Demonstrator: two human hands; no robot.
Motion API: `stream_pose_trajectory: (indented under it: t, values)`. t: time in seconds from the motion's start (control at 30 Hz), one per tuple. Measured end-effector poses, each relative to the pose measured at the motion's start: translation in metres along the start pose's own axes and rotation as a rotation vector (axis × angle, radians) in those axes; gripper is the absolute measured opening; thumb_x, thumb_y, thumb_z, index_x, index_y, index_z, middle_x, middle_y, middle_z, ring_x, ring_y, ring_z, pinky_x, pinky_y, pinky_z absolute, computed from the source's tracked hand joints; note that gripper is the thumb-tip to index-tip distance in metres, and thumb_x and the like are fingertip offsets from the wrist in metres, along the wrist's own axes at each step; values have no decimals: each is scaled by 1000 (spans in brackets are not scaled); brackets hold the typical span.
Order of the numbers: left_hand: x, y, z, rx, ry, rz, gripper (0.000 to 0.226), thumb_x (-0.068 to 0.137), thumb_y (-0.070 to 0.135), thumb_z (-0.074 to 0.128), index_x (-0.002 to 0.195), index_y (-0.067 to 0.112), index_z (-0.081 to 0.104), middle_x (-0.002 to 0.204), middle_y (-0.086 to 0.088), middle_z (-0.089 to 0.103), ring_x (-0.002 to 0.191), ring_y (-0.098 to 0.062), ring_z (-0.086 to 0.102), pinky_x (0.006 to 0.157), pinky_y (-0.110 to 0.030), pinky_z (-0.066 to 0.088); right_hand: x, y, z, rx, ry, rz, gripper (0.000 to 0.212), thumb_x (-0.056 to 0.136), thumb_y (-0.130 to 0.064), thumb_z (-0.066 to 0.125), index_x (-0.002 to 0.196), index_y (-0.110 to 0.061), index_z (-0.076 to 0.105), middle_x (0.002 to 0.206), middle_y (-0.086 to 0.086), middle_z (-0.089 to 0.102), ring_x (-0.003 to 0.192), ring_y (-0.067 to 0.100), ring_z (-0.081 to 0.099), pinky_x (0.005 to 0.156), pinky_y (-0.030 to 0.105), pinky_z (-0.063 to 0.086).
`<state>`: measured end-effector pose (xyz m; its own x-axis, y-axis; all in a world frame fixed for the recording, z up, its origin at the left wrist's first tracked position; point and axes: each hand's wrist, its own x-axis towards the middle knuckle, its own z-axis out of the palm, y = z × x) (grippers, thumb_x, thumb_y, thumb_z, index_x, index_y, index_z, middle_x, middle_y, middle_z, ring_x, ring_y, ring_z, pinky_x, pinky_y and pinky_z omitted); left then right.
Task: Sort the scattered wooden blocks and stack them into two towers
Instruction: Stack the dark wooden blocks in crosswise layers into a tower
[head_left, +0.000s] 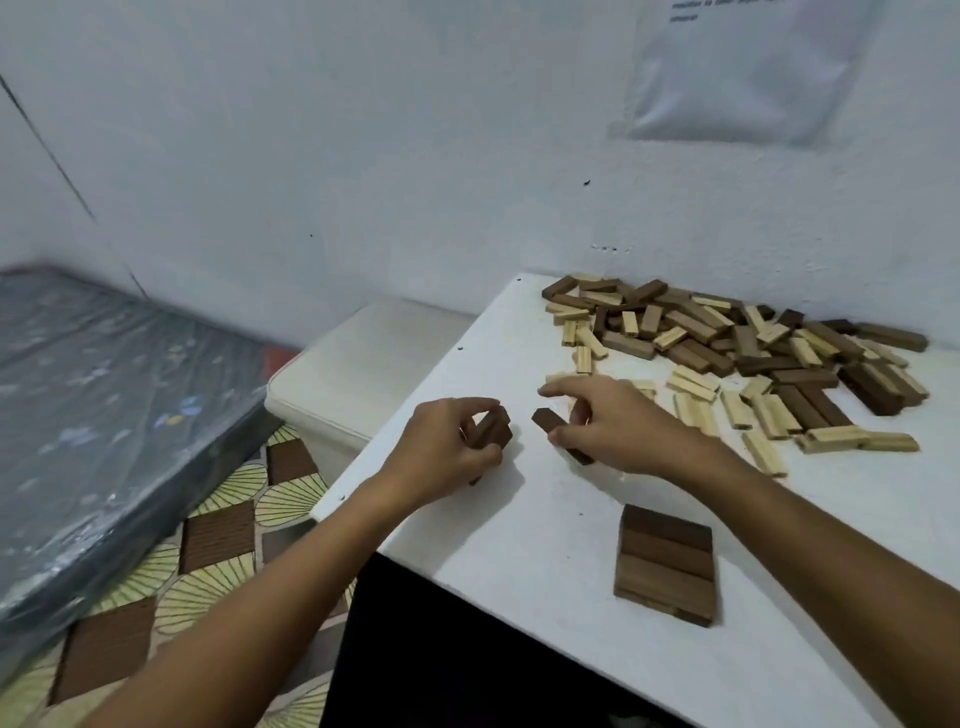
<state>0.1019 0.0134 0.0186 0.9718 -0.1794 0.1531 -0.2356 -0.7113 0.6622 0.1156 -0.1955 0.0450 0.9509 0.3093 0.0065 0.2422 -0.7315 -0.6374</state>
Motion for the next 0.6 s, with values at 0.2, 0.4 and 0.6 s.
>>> stream_pose_trajectory:
  t: [0.2, 0.4, 0.6]
  values:
    - [-34, -13, -5, 42, 44, -43, 21, 76, 22, 73, 97, 23, 73, 59, -3, 63, 58, -9, 54, 54, -12, 38, 3, -22, 39, -169, -163, 12, 51, 86, -30, 61, 136, -30, 51, 126, 3, 59, 109, 17, 55, 83, 28, 42]
    - [-42, -27, -3, 124, 92, -36, 48, 70, 65, 65, 101, 29, 73, 66, 7, 62, 66, -5, 56, 58, -15, 34, -1, -25, 54, -228, -158, -32, 40, 88, -43, 61, 117, -17, 65, 114, 5, 66, 101, 22, 61, 85, 38, 52]
    - [-38, -43, -32, 175, -194, 120, 81, 59, 70, 62, 131, 32, 59, 130, 11, 56, 117, -4, 46, 102, -31, 38, -5, -24, 35, -221, -294, -147, 66, 82, -40, 72, 141, -22, 47, 127, -3, 49, 108, 8, 48, 85, 29, 43]
